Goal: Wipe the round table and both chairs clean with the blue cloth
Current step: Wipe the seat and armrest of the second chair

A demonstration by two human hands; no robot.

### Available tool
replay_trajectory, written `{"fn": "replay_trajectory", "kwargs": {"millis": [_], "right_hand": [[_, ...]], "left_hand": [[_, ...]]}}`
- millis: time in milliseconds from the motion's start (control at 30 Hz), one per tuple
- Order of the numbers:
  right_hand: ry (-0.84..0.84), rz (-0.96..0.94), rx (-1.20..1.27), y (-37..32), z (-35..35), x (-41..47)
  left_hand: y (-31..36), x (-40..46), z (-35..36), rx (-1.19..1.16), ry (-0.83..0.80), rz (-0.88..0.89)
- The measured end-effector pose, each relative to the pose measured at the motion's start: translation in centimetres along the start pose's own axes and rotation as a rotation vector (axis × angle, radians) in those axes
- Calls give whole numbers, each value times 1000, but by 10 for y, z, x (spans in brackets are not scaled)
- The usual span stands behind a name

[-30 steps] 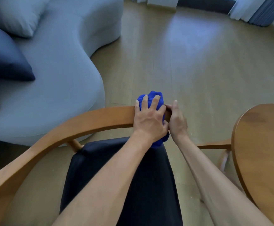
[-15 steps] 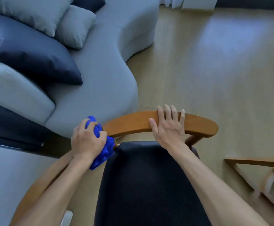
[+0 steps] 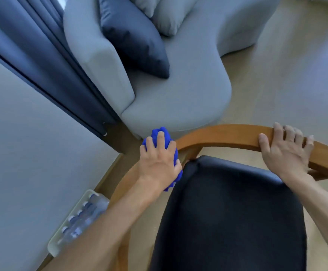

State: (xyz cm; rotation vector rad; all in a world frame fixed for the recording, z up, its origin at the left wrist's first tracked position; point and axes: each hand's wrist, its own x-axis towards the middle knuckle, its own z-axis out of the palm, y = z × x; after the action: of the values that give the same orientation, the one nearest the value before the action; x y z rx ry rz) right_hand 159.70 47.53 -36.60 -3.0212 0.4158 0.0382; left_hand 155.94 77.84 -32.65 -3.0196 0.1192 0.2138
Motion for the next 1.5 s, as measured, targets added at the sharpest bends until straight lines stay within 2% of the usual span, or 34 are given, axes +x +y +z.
{"fn": "replay_trajectory", "kwargs": {"millis": [200,300,433,500,600,700,900,967,1067,1133,1233,1267,1367,1500], "right_hand": [[-138,51,-41,-1,-14,0],[-164,8,30,-41,-27,-29],[-136,-316,384,-138,-39,-138],[-170,-330,613,-173,-47,-200],[-150,-131,813,-202,-57,-265],[-103,62,820,-229,-68,-297],[-211,390,895,-286,-74,-310],[-235,476,873,-306,-66,-306],[-223,550,682,-334,-54,-299],[-169,550,584,-345,-47,-298],[-23,460,459,-345,-40,-305],[-2,403,419,-342,-38,-310],[-6,214,398,-313,-26,-353],[-71,-61,285,-225,-3,-451]], "left_hand": [[-37,-103,-20,-74,48,-300],[-36,-144,-18,-152,-38,-411],[-32,-141,-32,-273,-213,-461],[-48,-139,-38,-359,-300,-394],[-77,-135,-45,-408,-377,-296],[-88,-133,-50,-381,-352,-255],[-118,-128,-67,-494,-443,-192],[-135,-125,-74,-529,-586,-159],[-161,-116,-90,-817,-784,-308],[-170,-103,-95,-719,-726,-235],[-159,-79,-87,-555,-332,-8],[-148,-77,-83,-543,-261,100],[-112,-85,-61,-416,-202,333],[-88,-117,-13,-112,-126,447]]}}
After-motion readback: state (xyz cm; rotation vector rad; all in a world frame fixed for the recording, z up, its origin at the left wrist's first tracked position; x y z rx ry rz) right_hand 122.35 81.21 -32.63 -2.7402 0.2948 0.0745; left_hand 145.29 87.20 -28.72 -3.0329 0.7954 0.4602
